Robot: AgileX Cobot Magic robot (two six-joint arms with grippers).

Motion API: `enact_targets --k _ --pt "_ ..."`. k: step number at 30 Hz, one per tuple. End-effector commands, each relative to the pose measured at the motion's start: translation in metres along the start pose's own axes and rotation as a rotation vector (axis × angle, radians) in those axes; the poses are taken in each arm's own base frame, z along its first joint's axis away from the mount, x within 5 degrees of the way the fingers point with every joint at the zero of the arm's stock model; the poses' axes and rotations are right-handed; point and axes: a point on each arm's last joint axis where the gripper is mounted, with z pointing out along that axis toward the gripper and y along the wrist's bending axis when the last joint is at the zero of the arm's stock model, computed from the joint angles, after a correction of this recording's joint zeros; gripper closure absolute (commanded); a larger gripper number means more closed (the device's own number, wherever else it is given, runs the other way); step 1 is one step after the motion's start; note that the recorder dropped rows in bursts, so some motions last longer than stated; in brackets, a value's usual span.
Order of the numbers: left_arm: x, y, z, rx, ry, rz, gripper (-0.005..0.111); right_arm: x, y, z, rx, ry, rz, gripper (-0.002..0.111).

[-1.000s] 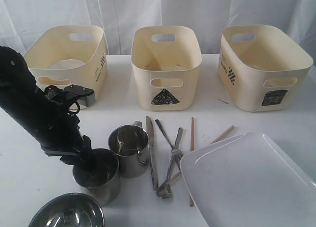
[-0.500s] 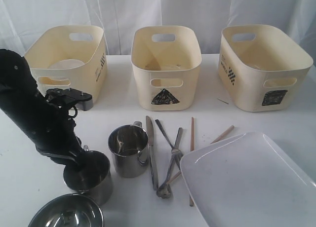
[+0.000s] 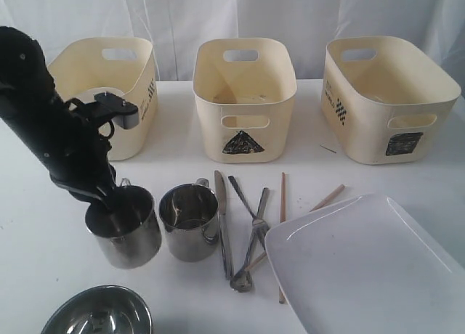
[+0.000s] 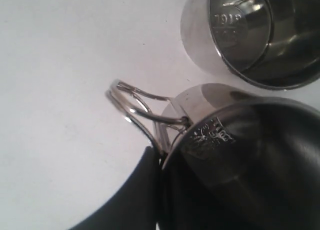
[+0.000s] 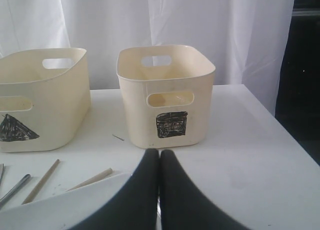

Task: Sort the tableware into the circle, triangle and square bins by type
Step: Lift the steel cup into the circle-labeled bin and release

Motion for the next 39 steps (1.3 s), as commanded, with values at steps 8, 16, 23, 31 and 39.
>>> enact_targets --k 8,16,23,31,39 --pt "-0.009 0.008 -0.081 -0.34 -0.104 0.048 0.107 0.001 0.0 0.0 -0.001 -0.007 -0.01 0.108" --pt "-0.035 0.029 -0.133 -0.656 -0.329 0.046 0.107 0.001 0.0 0.0 -0.001 -0.007 -0.01 0.108" --pt "-0.058 0.055 -0.166 -0.83 -0.544 0.034 0.107 0.001 0.0 0.0 -0.001 -0.007 -0.01 0.108" --pt "-0.072 0.117 -0.135 -0.862 -0.574 -0.023 0.107 0.001 0.0 0.0 -0.001 -0.007 -0.01 0.108" --pt "-0.079 0.16 -0.073 -0.826 -0.568 -0.025 0.107 0.001 0.0 0.0 -0.001 -0.007 -0.01 0.108"
